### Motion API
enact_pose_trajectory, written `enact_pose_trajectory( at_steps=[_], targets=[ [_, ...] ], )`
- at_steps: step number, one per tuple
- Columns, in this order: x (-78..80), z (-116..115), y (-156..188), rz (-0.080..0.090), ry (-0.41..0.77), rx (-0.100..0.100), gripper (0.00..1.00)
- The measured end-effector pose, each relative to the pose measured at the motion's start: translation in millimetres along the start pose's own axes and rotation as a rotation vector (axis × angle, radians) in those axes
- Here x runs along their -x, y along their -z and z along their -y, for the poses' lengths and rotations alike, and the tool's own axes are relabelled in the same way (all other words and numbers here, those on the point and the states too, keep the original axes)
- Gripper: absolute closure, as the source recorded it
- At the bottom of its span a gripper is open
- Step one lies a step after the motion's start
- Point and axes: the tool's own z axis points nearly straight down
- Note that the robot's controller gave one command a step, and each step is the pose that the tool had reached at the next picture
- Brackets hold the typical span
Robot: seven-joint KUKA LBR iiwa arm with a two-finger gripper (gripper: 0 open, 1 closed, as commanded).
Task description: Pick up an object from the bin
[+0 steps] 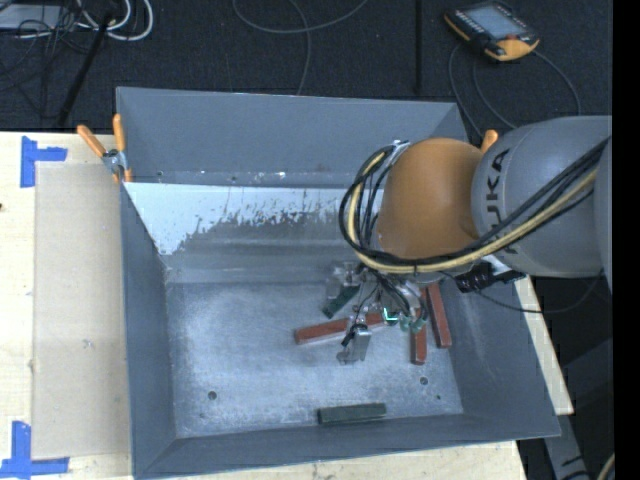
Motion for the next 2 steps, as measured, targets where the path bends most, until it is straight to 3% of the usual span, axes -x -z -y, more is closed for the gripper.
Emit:
enact_pose_trajectory(
  at_steps=[2],
  targets=[
    [2.3,0.3,4.0,0.008,-0.002,0.000,0.00]
  ],
)
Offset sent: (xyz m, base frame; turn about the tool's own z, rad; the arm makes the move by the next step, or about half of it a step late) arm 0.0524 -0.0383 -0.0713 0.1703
